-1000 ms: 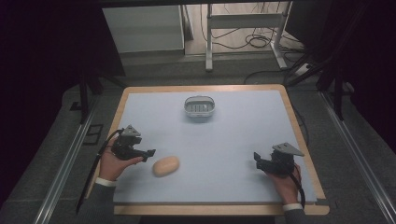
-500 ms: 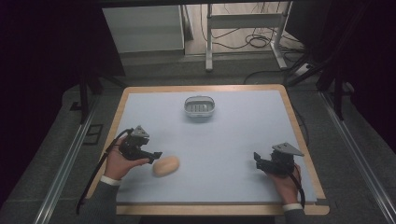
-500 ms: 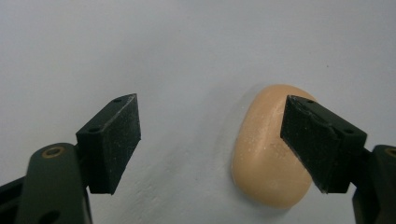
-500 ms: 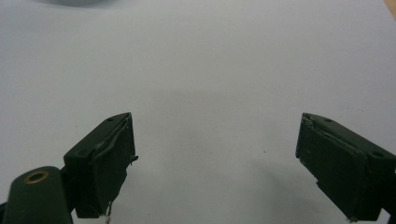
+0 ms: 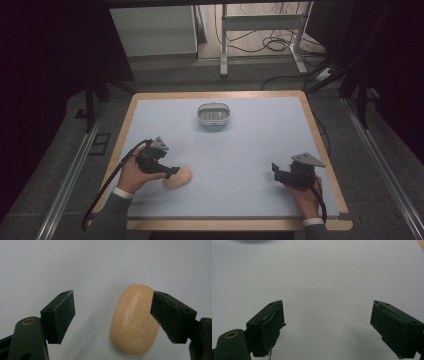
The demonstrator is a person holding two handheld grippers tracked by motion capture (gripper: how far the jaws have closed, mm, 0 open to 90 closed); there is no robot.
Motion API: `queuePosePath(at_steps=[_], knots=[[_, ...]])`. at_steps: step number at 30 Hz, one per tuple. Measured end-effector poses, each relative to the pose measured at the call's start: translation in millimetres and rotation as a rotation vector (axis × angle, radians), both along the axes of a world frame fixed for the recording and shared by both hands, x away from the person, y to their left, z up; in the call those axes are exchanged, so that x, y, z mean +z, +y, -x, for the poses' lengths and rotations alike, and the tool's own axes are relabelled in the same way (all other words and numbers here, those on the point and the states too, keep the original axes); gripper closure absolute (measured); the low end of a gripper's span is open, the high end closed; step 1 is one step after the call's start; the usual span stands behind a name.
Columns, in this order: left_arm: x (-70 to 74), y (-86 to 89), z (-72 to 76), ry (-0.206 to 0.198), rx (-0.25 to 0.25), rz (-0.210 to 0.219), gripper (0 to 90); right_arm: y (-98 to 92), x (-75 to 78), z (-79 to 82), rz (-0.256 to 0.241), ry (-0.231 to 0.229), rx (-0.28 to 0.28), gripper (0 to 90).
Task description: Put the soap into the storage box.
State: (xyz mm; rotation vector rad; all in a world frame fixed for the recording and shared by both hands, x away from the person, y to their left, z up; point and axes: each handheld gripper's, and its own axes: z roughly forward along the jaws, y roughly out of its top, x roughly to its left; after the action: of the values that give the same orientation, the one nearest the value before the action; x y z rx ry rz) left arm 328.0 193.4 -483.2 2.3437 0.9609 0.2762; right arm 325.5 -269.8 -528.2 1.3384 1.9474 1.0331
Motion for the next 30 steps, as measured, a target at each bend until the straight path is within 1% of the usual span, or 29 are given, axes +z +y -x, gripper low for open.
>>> queuePosePath(at_steps=[9, 12, 18, 21, 22, 26, 30], knots=[[-5.0, -9.1, 2.4, 0.023, -0.034, -0.034, 20.2, 0.3, 0.0, 0.0, 0.005, 0.002, -0.001, 12.1], [-6.4, -11.9, 3.6, 0.036, -0.052, -0.032, 20.0, 0.3, 0.0, 0.0, 0.006, 0.002, -0.002, 12.0], [-11.4, -17.7, 5.8, 0.054, -0.075, -0.057, 19.5, 0.4, 0.0, -0.1, 0.007, 0.002, -0.002, 12.1], [-13.8, -20.6, 7.9, 0.064, -0.087, -0.061, 19.3, 0.4, 0.0, -0.1, 0.008, 0.002, -0.004, 12.0], [-15.1, -21.8, 8.4, 0.073, -0.096, -0.061, 19.3, 0.5, 0.0, -0.1, 0.008, 0.002, -0.004, 12.0], [-20.9, -26.0, 8.5, 0.093, -0.120, -0.089, 19.2, 0.6, -0.1, -0.1, 0.010, 0.003, -0.006, 12.1], [-25.0, -27.2, 6.3, 0.105, -0.123, -0.102, 19.5, 0.6, -0.1, -0.3, 0.009, 0.004, -0.006, 12.1]])
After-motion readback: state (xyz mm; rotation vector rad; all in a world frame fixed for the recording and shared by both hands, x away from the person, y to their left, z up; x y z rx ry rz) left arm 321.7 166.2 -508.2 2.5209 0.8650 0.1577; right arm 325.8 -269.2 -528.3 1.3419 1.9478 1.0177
